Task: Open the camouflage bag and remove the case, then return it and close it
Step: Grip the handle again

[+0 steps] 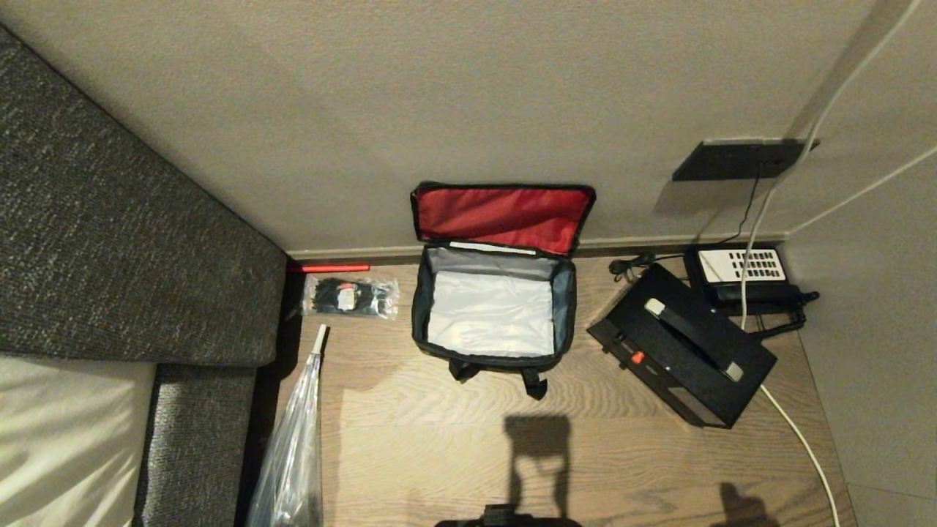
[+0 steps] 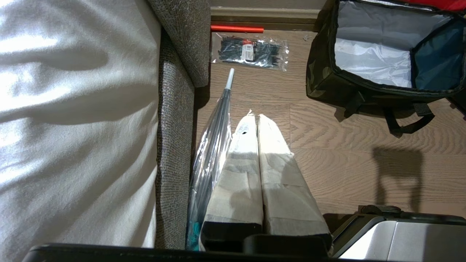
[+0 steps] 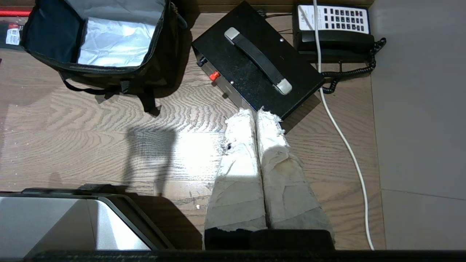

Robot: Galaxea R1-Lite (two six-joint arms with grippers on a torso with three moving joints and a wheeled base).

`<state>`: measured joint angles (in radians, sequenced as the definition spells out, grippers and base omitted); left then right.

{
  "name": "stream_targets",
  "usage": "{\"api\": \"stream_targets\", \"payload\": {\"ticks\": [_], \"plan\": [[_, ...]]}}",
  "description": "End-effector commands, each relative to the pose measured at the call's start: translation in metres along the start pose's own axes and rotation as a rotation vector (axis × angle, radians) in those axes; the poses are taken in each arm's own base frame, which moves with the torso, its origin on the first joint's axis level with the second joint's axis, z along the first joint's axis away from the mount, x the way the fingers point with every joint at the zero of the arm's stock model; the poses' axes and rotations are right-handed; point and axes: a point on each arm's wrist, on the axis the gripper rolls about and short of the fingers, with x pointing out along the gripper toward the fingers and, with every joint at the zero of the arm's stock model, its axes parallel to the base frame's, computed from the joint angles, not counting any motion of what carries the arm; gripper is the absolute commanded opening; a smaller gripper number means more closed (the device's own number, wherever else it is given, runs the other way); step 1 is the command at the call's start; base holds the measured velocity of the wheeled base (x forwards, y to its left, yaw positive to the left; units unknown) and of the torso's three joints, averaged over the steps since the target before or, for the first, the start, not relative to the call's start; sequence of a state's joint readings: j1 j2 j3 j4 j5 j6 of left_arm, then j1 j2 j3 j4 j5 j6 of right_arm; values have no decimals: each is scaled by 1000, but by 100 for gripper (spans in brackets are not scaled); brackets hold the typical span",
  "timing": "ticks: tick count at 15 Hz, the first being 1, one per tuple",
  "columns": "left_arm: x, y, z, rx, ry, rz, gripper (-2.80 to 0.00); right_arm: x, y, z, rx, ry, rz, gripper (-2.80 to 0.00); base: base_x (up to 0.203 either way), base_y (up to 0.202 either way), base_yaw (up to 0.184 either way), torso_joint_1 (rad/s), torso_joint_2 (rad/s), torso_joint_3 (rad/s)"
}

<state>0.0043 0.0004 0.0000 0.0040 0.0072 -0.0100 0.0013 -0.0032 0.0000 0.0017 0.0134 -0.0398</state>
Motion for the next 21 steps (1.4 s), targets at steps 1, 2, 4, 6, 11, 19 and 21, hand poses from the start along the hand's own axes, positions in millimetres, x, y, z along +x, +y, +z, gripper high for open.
{"api": "stream_targets", "payload": {"ticks": [1,2,4,6,11,19,21], "plan": [[0,0,-1,1,2,1,-280,0,0,0,0,-3,1,-280,0,0,0,0,0,0],[0,0,-1,-1,2,1,-280,0,0,0,-2,-3,1,-280,0,0,0,0,0,0],[0,0,-1,-1,3,1,-280,0,0,0,0,-3,1,-280,0,0,0,0,0,0],[0,0,-1,-1,3,1,-280,0,0,0,0,-3,1,-280,0,0,0,0,0,0],[0,0,-1,-1,2,1,-280,0,0,0,-2,-3,1,-280,0,0,0,0,0,0],[0,0,-1,-1,2,1,-280,0,0,0,-2,-2,1,-280,0,0,0,0,0,0],[0,0,-1,1,2,1,-280,0,0,0,0,-2,1,-280,0,0,0,0,0,0]]}}
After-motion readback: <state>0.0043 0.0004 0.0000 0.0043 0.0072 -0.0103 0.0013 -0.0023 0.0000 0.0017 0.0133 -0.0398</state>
